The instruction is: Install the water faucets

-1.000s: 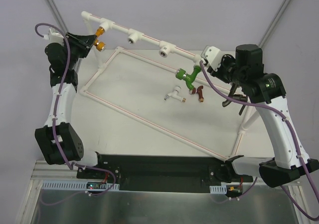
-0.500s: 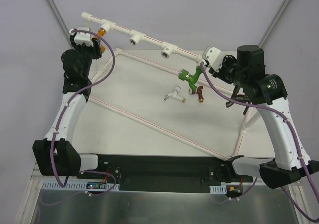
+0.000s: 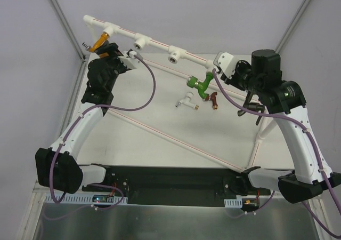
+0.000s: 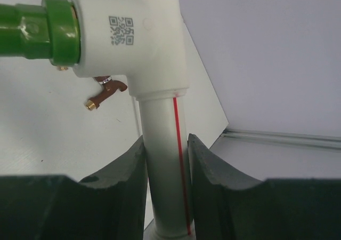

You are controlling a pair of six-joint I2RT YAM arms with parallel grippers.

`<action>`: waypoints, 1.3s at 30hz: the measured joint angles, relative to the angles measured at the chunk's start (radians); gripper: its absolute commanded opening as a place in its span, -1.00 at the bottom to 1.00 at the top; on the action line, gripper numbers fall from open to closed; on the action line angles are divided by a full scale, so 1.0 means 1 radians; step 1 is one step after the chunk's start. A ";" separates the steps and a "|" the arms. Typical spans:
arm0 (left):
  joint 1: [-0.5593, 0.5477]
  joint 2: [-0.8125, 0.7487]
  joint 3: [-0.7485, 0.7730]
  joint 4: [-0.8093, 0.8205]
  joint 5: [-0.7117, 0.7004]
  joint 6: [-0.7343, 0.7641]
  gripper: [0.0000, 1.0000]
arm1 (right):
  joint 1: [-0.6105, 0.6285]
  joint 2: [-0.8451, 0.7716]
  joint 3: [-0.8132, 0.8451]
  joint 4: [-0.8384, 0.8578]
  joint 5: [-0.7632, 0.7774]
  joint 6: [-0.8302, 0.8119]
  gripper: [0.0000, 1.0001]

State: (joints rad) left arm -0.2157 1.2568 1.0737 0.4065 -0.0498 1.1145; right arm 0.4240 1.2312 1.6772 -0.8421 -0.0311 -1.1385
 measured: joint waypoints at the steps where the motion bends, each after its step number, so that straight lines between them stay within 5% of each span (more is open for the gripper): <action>1: -0.005 0.001 0.000 -0.019 0.014 -0.015 0.69 | 0.002 0.000 0.000 0.001 -0.003 0.000 -0.97; 8: 0.065 -0.047 0.022 -0.079 0.098 -0.342 0.85 | 0.006 0.000 0.000 0.000 -0.010 0.000 -0.97; 18: 0.274 -0.252 0.074 -0.124 0.223 -1.051 0.94 | 0.006 0.000 0.000 0.000 -0.010 0.000 -0.97; 26: 0.552 -0.150 0.139 -0.169 0.401 -1.594 0.92 | 0.006 0.000 -0.001 0.000 -0.010 0.000 -0.96; 32: 0.584 -0.010 0.132 -0.111 0.580 -1.794 0.88 | 0.006 -0.002 -0.003 0.002 -0.010 0.000 -0.96; 39: 0.584 0.132 0.132 -0.032 0.748 -1.804 0.57 | 0.006 -0.002 -0.005 0.006 -0.010 0.000 -0.97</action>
State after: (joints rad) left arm 0.3683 1.3888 1.2057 0.3740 0.6983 -0.6895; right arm 0.4297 1.2293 1.6718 -0.8364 -0.0414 -1.1389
